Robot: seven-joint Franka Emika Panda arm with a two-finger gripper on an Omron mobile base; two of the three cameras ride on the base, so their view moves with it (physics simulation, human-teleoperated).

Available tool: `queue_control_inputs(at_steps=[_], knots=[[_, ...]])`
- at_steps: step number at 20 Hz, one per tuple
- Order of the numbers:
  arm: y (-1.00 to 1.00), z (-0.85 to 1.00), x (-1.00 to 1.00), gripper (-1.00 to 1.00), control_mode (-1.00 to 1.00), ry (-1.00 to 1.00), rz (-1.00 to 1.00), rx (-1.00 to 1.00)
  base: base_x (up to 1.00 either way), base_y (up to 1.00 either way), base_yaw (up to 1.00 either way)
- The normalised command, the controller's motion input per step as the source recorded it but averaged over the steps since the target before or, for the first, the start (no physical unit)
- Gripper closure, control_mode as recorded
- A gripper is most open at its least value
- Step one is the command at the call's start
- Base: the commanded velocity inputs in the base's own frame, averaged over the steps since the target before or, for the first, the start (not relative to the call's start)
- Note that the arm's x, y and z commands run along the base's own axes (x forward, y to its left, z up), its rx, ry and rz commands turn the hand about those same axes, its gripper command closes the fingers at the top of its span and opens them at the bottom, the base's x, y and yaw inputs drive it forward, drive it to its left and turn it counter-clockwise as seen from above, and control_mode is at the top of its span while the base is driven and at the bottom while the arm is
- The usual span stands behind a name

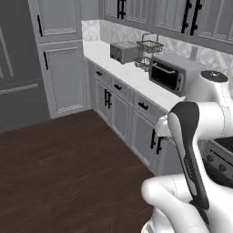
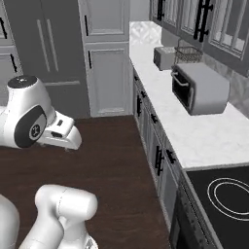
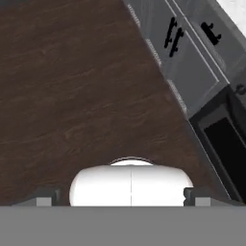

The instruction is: Navigate to the dishwasher.

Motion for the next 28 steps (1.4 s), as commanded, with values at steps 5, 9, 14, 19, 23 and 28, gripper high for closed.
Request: queue_control_inputs(at_steps=[5,9,14,19,23,28], knots=[[0.00,0.00,0.00,-1.00,1.00,0.00,0.00,0.00,-0.11,0.00,1.00],[0.00,0.00,0.00,-1.00,1.00,0.00,0.00,0.00,-0.11,0.00,1.00],[0.00,0.00,0.00,-1.00,1.00,0.00,0.00,0.00,-0.05,-0.02,1.00],[0.00,0.00,0.00,-1.00,1.00,0.00,0.00,0.00,0.00,-0.10,1.00],[0.00,0.00,0.00,-1.00,1.00,0.00,0.00,0.00,0.00,-0.10,1.00],[0.00,0.00,0.00,-1.00,1.00,0.00,0.00,0.00,0.00,-0.08,1.00]])
